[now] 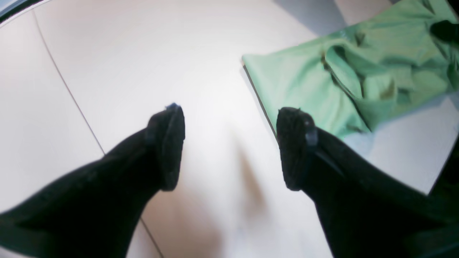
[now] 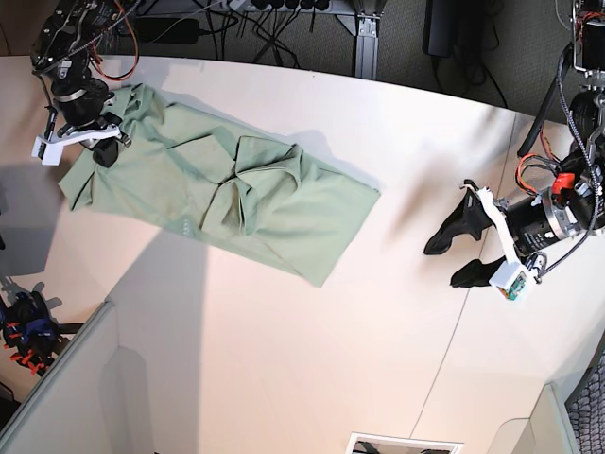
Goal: Fold the T-shirt properly
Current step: 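Fold the strip end held by the right gripper over onto the stack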
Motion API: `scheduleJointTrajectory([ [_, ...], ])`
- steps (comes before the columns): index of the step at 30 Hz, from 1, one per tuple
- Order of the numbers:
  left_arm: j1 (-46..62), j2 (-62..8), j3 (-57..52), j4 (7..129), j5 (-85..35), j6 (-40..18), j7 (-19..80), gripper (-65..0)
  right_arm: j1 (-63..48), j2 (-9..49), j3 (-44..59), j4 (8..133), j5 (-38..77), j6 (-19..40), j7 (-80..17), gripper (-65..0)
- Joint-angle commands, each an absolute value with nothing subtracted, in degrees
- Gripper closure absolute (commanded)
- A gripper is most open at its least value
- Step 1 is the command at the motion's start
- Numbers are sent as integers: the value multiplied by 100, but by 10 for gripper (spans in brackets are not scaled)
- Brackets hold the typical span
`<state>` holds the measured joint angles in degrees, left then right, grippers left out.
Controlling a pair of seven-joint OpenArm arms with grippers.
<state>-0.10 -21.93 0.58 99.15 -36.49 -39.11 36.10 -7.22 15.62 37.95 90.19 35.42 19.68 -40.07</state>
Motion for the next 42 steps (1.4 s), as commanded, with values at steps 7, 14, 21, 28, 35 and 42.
scheduleJointTrajectory([
  [7,379,-2272,30,10016,-3752,-4000,3496,-433,73,1085,3081,10090,3752,2099,-4073,0],
  [14,563,-2394,30,10016,-3752,-4000,3496,-433,731,-183,985,9723,2504,2093,-3874,0],
  [21,561,-2397,30,10016,-3754,-4000,3452,-433,698,-587,-475,8788,1868,2095,-3601,-168],
  [28,561,-2394,30,10016,-3758,-4000,3452,-433,585,-589,-917,8593,1953,2095,-3605,-405],
  [35,561,-2394,30,10016,-3756,-4000,3450,-433,585,-589,-1186,8720,2296,2099,-3732,-405],
  [42,561,-2394,30,10016,-3758,-4000,3452,-433,587,-582,-1282,8722,1319,2097,-3710,-405],
])
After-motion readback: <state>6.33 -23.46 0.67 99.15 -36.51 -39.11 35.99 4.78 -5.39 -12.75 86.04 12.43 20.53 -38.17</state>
